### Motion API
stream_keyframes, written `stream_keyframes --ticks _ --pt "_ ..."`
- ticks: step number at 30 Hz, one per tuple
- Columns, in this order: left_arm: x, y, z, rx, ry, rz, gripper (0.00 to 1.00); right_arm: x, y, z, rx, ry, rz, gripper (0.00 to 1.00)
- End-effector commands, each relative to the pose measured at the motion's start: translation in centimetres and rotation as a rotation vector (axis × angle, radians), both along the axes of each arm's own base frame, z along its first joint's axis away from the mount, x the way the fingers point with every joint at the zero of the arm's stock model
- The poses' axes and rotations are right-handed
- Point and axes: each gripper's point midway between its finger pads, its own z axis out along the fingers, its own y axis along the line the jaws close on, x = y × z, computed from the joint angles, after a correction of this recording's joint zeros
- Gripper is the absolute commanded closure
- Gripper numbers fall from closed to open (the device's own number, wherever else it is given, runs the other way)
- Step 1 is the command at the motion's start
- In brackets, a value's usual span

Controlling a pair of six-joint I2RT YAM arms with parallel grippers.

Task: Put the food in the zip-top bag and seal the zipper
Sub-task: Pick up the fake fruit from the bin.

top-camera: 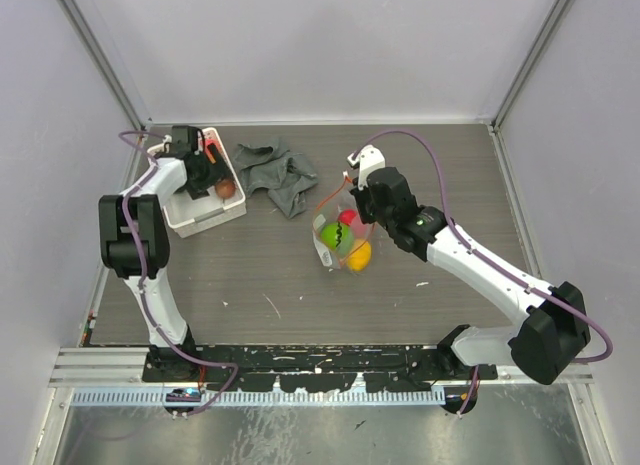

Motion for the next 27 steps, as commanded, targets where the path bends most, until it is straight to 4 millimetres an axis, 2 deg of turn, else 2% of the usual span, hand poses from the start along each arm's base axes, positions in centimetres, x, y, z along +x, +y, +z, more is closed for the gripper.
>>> stream_keyframes --ticks 1,11,16,20,27 --pt "3.0 -0.2 1.6 -0.037 -0.083 0.013 0.21 -0.1 0.0 2.4 0.053 -0.062 0.007 1.0" --pt "2.9 0.4 -1.8 -0.005 -0.001 0.016 0.31 -0.2 0.2 1.6 0.056 -0.049 0.017 1.0" --pt "2.6 0.4 -2.7 -0.007 0.03 0.011 0.41 -0.1 0.3 1.4 0.055 -0.043 0.016 1.0" --pt "2.4 0.6 -2.4 0.005 0.018 0.006 0.52 -0.1 0.3 1.4 0.054 -0.045 0.013 1.0" --pt "1.5 0.8 0.1 0.018 -0.031 0.004 0.67 0.0 0.3 1.6 0.056 -0.042 0.01 1.0"
